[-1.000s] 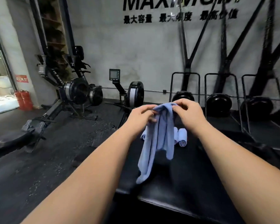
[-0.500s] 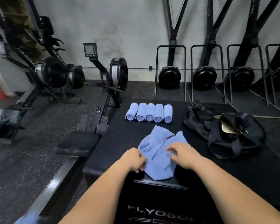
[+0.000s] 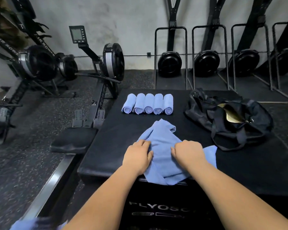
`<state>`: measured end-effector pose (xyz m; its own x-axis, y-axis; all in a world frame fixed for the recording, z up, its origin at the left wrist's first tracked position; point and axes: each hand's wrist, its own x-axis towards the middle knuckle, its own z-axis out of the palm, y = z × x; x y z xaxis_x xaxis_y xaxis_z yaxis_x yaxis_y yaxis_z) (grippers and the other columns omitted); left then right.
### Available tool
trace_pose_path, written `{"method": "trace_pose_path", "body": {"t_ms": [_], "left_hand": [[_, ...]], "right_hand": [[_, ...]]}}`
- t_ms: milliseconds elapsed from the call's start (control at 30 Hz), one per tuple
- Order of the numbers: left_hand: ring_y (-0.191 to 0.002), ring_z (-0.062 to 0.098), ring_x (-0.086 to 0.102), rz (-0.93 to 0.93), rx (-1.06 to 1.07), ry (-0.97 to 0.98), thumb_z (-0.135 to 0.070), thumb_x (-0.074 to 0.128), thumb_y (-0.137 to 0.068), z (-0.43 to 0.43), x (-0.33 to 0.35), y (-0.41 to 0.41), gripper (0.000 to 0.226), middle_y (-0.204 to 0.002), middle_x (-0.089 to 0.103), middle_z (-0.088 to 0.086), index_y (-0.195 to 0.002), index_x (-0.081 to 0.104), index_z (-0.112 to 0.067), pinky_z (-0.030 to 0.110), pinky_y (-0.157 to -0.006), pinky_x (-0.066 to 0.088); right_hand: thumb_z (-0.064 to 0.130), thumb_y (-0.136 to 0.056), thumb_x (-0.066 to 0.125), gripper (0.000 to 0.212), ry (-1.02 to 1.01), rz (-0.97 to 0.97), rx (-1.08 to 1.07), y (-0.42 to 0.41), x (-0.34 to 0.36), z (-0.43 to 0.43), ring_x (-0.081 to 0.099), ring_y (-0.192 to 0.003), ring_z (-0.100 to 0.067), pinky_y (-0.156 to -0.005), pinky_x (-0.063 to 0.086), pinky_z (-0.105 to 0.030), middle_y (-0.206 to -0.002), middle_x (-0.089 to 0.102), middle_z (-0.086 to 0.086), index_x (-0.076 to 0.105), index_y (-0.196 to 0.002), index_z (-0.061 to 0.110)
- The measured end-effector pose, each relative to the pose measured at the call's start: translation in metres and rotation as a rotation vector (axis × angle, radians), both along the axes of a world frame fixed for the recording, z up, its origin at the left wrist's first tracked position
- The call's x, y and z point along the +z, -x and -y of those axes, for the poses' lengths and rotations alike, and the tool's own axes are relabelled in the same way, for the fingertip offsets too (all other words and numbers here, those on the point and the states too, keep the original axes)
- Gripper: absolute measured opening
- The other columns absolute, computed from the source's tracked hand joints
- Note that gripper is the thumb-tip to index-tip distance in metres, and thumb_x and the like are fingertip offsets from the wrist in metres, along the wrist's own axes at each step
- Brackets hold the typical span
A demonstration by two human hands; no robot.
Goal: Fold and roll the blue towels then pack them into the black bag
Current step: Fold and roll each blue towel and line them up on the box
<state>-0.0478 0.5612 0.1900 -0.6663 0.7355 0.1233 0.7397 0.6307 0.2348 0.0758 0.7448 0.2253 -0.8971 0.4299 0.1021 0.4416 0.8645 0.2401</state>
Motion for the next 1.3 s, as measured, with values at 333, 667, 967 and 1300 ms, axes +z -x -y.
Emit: {"method": "trace_pose_path", "body": {"t_ms": [333, 667, 967, 1300], "left_hand": [[-0.139, 0.022, 0.048, 0.009, 0.117, 0.097, -0.050, 0.030, -0.108, 0.001, 0.001, 0.024, 0.059, -0.150, 0.054, 0.001, -0.159, 0.029, -0.020, 0.042, -0.120, 0.028], [-0.120, 0.029, 0.052, -0.213, -0.024, 0.044, -0.050, 0.031, -0.102, -0.014, -0.001, 0.030, 0.047, -0.130, 0.055, 0.002, -0.124, 0.060, -0.022, 0.041, -0.099, 0.041], [-0.135, 0.028, 0.045, -0.133, 0.019, 0.206, -0.053, 0.027, -0.109, -0.017, -0.003, 0.047, 0.052, -0.145, 0.050, 0.006, -0.143, 0.046, -0.019, 0.039, -0.118, 0.028], [-0.113, 0.026, 0.054, -0.268, -0.034, 0.089, -0.049, 0.033, -0.104, -0.025, -0.001, 0.046, 0.040, -0.122, 0.058, -0.001, -0.120, 0.058, -0.024, 0.040, -0.098, 0.039]], "right_hand": [[0.063, -0.103, 0.017, 0.060, 0.128, -0.053, 0.089, 0.024, -0.026, -0.003, 0.065, -0.111, -0.024, -0.084, 0.038, -0.040, -0.120, 0.071, 0.000, 0.058, -0.123, 0.024], [0.048, -0.104, 0.051, 0.036, 0.035, -0.110, -0.052, 0.028, -0.018, -0.004, 0.066, -0.078, -0.027, -0.056, 0.040, -0.034, -0.087, 0.068, -0.002, 0.069, -0.094, 0.018], [0.052, -0.100, 0.034, 0.052, 0.049, -0.227, 0.058, 0.032, -0.053, -0.008, 0.069, -0.081, -0.031, -0.067, 0.045, -0.039, -0.091, 0.074, -0.007, 0.068, -0.097, 0.013], [0.031, -0.092, 0.065, 0.020, 0.017, -0.225, 0.166, 0.057, -0.037, -0.028, 0.064, -0.080, -0.033, -0.060, 0.038, -0.037, -0.090, 0.064, -0.009, 0.070, -0.088, 0.012]]}}
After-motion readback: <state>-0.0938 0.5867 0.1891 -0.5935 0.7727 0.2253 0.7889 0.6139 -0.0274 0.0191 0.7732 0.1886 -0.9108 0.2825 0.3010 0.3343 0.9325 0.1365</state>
